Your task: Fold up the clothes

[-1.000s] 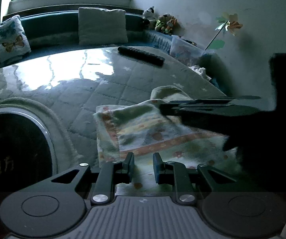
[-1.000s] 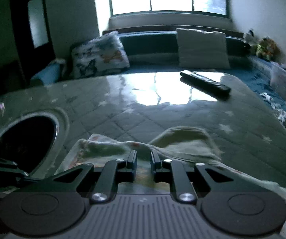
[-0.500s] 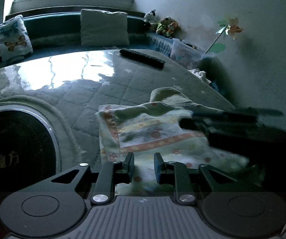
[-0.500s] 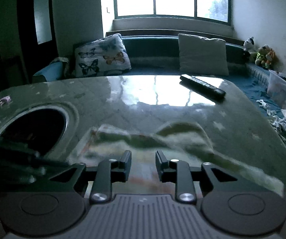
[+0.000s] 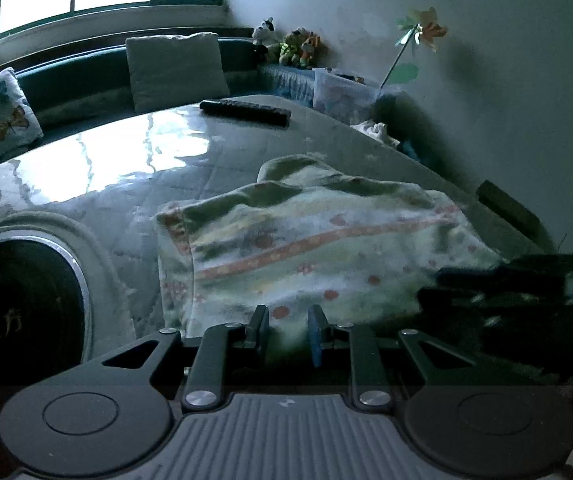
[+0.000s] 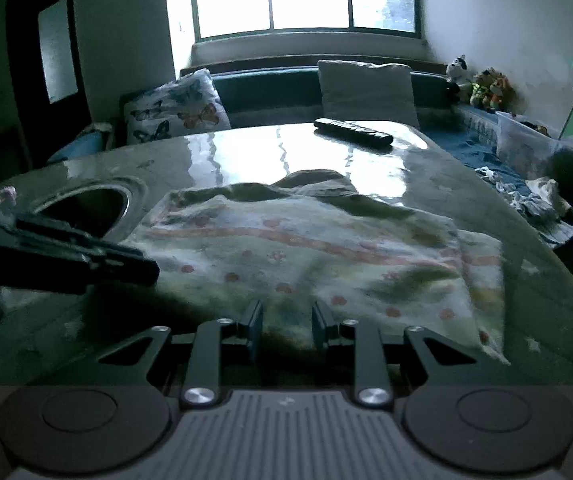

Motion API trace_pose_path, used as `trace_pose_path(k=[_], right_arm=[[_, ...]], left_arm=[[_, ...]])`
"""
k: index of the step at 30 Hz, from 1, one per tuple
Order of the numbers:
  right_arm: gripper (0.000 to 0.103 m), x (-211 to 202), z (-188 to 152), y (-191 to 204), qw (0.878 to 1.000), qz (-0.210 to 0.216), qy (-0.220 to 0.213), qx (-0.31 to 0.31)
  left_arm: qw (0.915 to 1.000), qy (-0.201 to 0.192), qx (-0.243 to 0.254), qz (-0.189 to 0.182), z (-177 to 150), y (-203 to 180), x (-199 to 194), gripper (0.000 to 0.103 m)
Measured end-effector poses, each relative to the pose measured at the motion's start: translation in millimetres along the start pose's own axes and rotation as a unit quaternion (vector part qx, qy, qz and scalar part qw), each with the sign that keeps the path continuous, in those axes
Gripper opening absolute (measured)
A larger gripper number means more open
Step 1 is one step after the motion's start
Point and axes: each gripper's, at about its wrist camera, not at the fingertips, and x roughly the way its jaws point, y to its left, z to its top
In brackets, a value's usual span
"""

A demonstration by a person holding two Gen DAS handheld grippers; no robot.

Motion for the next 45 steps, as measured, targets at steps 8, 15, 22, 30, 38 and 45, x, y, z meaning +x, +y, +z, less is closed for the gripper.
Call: trace_pose_path(k=[8, 15, 22, 30, 38, 45], right_arm=[[0.026, -8.7, -7.7, -39.2, 0.997, -0.064, -0.004, 0.053], [0.034, -14.8, -18.9, -53.9, 0.994, -0.080, -0.007, 0.076], [0.036, -12.4, -18.1, -52.6, 0.994, -0.087, -0.001, 0.073], [0.064, -27.7, -11.8, -27.6, 0.996, -0.071, -0.024, 0.051], [0.082, -33.2, -13.8, -3.5, 0.997, -0.060, -0.032, 0.035], [0.100, -38.9, -19.3, 14.4, 0.997, -0.065, -0.034, 0.020]], left_arm=[[1.0000, 0.002, -0.006, -0.001, -0.1, 1.5, -0.1, 0.024], [0.9998, 0.003, -0.020, 0.001, -1.1, 2.0, -8.8, 0.027], [0.9996, 0.004, -0.029, 0.008, -6.5, 1.7, -20.5, 0.042], [0.9992, 0.001, -0.032, 0.022, -18.2, 0.3, -34.4, 0.059], [0.9989, -0.010, -0.033, 0.031, -31.2, -2.0, -52.3, 0.081], [0.9986, -0.021, -0.032, 0.038, -41.6, -3.7, -66.7, 0.096]])
